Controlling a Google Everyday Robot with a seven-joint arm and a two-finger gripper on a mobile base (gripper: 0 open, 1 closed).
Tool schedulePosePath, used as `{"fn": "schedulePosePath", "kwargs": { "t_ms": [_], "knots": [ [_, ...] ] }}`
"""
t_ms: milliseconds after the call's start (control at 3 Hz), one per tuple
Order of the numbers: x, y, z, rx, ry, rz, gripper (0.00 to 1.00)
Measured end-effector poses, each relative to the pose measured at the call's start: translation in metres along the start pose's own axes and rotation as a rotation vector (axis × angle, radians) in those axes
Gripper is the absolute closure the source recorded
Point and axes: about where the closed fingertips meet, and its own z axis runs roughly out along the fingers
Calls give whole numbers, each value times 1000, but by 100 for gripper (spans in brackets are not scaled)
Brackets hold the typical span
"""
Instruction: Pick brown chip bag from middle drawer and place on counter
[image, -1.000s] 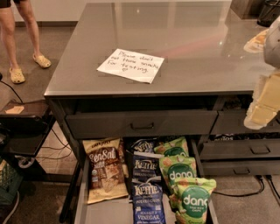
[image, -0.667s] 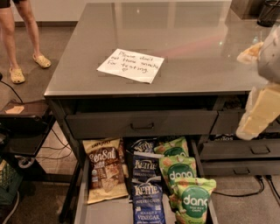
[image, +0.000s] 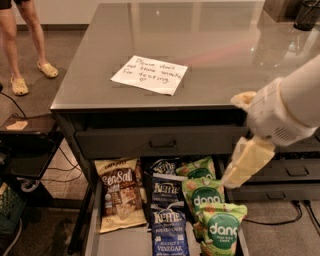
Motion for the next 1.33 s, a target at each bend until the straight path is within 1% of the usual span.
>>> {"fn": "schedulePosePath", "kwargs": {
  "t_ms": [333,667,1000,1333],
  "knots": [
    [-19,14,51,-11,-49,-10,0],
    [-44,32,110,-91,-73,-65,0],
    [-46,33,113,-94,-75,-69,0],
    [-42,34,127,-90,-83,-78,0]
  ]
}}
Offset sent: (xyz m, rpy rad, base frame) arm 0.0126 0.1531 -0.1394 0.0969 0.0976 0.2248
